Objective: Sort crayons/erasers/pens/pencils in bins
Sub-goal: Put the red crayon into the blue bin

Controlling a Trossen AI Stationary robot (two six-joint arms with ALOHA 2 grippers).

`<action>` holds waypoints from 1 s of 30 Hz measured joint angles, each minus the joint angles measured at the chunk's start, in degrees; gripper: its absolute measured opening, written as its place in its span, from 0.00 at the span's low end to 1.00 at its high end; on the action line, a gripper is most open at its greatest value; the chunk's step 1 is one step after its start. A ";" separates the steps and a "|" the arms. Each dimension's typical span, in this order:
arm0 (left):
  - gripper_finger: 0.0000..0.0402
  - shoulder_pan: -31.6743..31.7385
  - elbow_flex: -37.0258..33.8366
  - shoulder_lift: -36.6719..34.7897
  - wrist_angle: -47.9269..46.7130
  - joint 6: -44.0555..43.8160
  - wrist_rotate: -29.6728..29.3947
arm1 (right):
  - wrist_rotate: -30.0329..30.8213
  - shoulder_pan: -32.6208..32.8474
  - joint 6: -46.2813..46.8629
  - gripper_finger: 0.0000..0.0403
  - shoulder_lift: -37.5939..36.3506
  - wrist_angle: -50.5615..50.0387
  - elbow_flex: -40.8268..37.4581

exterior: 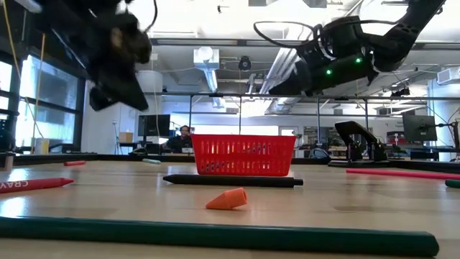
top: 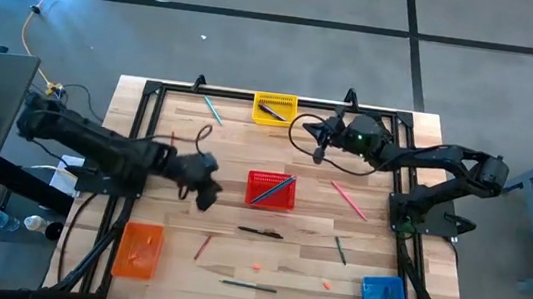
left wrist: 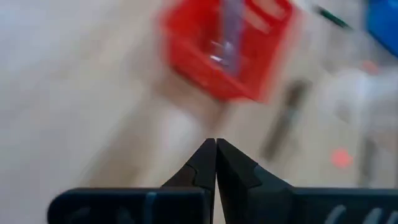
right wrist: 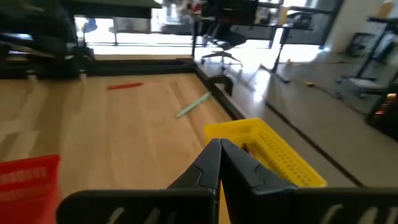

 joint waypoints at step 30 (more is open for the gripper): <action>0.37 43.42 11.11 9.28 -46.52 11.00 -1.79 | -2.07 -0.22 -0.12 0.00 0.00 0.03 0.00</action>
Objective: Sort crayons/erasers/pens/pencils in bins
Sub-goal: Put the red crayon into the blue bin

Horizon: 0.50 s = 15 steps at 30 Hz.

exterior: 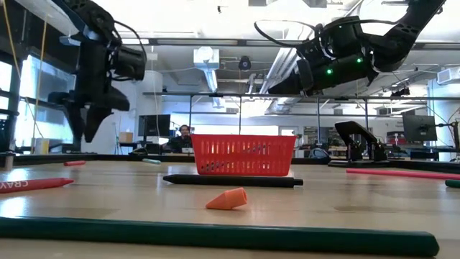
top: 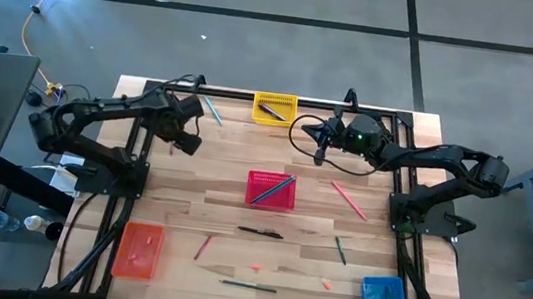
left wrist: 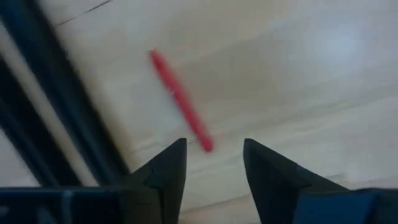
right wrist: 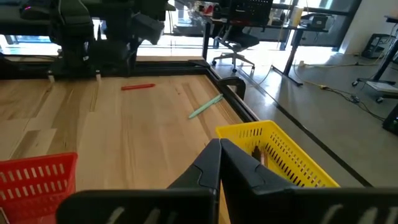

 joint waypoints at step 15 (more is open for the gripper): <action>0.37 10.56 -7.42 0.02 8.23 1.45 6.76 | -0.07 0.05 -0.15 0.00 0.00 -0.64 0.00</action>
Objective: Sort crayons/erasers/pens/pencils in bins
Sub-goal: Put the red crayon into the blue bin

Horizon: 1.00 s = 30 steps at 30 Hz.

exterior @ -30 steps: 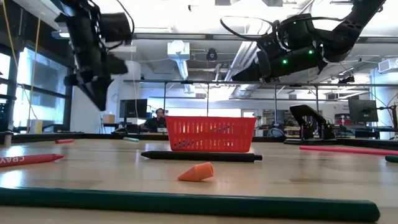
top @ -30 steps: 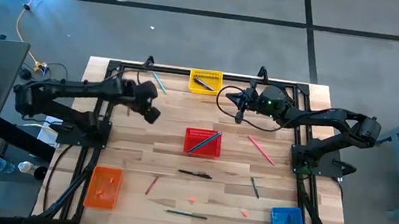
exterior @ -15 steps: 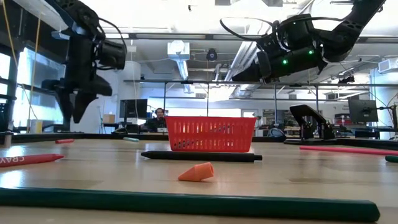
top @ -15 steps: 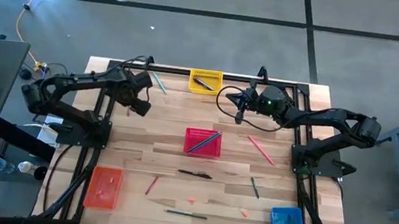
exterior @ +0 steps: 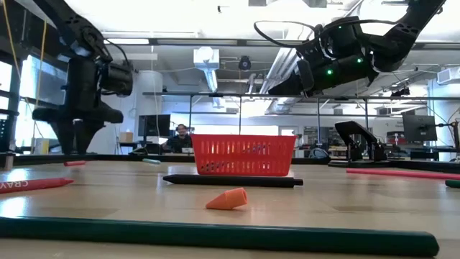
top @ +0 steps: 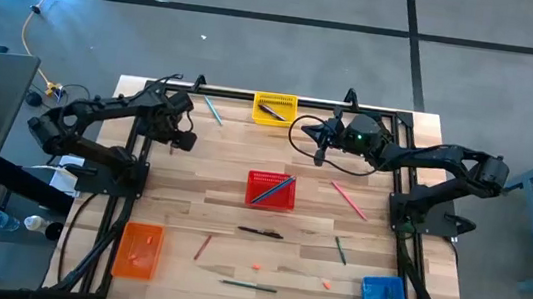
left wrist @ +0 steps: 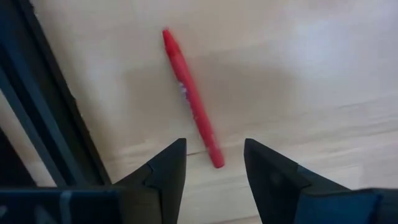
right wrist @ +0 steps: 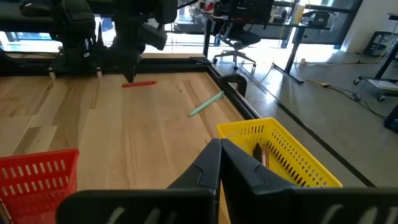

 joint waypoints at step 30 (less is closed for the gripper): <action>0.07 -4.40 -7.09 -2.38 9.35 -1.91 2.82 | 0.07 0.00 0.00 0.00 0.02 -0.19 0.00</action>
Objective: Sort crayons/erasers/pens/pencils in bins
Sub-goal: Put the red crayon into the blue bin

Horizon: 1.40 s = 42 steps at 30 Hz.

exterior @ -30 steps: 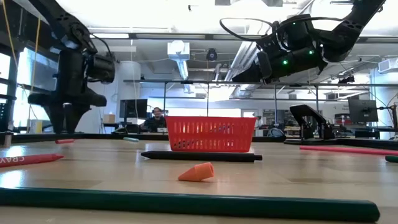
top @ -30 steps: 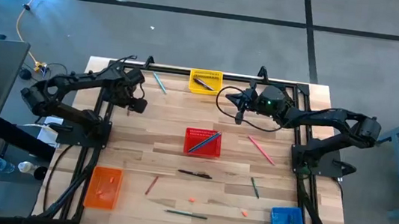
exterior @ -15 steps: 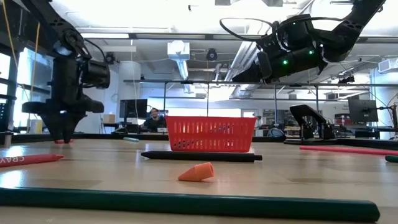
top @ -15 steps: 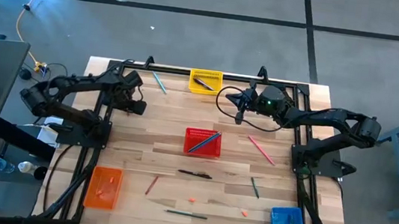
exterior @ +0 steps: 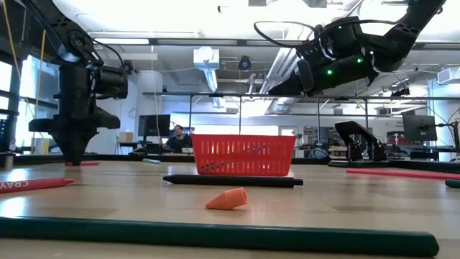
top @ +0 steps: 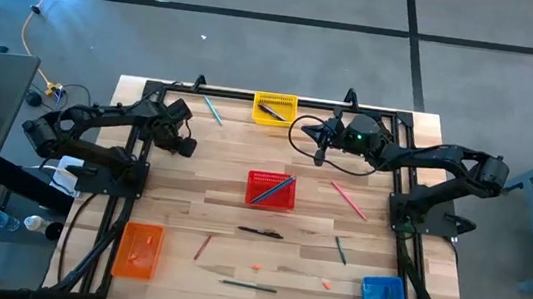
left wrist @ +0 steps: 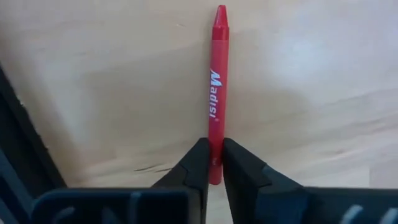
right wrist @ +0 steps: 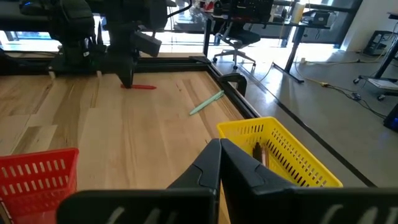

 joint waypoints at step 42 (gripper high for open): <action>0.01 -18.42 -15.69 -2.56 78.40 6.02 0.23 | 0.08 2.55 12.09 0.00 0.00 0.24 0.00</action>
